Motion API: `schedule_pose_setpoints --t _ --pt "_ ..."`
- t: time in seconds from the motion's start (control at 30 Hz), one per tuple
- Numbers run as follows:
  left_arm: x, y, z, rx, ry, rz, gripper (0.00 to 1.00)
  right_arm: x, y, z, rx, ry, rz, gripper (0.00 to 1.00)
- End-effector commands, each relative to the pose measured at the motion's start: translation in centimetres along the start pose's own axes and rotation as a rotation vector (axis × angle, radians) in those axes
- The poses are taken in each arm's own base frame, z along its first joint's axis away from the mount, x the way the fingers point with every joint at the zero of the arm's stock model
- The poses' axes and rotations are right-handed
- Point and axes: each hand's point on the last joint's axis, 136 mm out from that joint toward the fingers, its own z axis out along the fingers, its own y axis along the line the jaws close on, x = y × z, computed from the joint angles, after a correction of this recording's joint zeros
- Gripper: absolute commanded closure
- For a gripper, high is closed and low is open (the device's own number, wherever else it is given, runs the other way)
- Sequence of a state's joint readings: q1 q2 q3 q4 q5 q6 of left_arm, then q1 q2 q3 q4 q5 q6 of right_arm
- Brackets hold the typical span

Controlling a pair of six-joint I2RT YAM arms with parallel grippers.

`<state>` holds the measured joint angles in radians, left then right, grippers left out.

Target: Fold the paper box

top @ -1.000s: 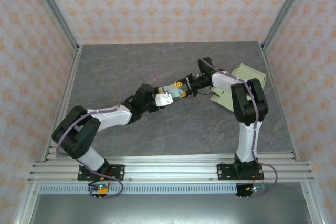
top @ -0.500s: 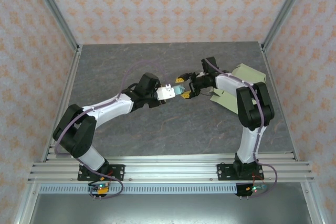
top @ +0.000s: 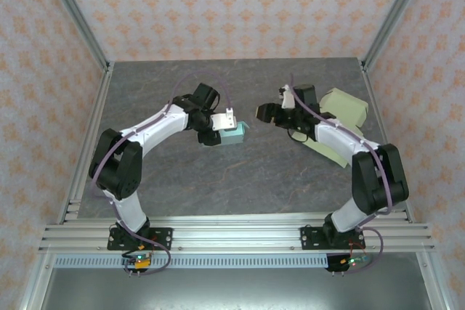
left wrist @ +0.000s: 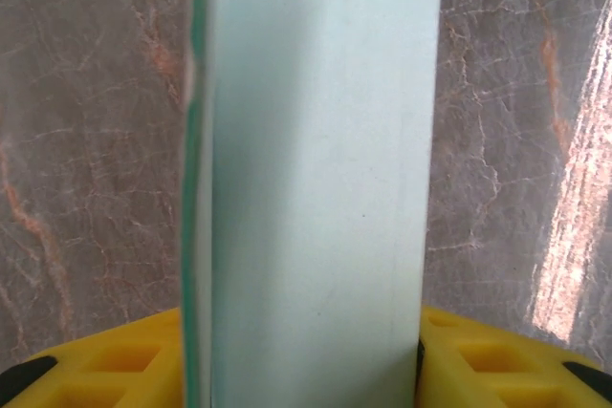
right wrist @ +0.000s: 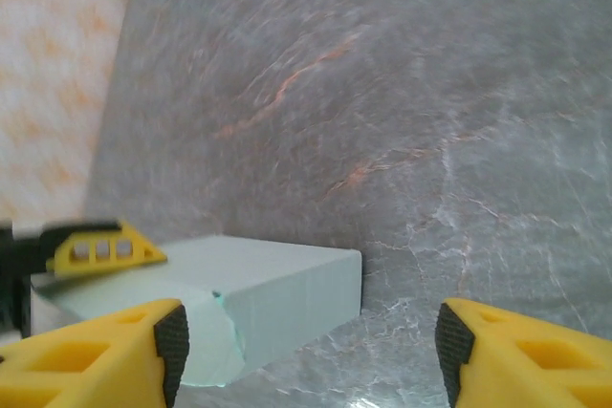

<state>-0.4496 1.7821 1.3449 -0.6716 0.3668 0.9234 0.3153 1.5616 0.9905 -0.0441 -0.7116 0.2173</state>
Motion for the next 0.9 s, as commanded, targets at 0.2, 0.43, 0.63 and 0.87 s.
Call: schedule_pose_setpoints --t 0.2,0.43,0.63,0.87 --pt "1.3 -0.7 0.6 0.126 0.0 -0.043 0.5 1.8 2.9 1.9 -0.007 0.024 -0.47 0.4" --pt "0.7 -0.4 0.8 0.136 -0.027 -0.052 0.49 1.6 3.5 2.6 0.015 0.034 -0.519 0.52" --pt "0.3 -0.4 0.9 0.146 -0.039 -0.052 0.49 2.1 4.0 4.3 0.032 0.063 -0.557 0.65" --pt "0.2 0.2 1.2 0.122 -0.043 -0.086 0.49 1.0 5.6 4.9 0.124 0.034 -0.527 0.85"
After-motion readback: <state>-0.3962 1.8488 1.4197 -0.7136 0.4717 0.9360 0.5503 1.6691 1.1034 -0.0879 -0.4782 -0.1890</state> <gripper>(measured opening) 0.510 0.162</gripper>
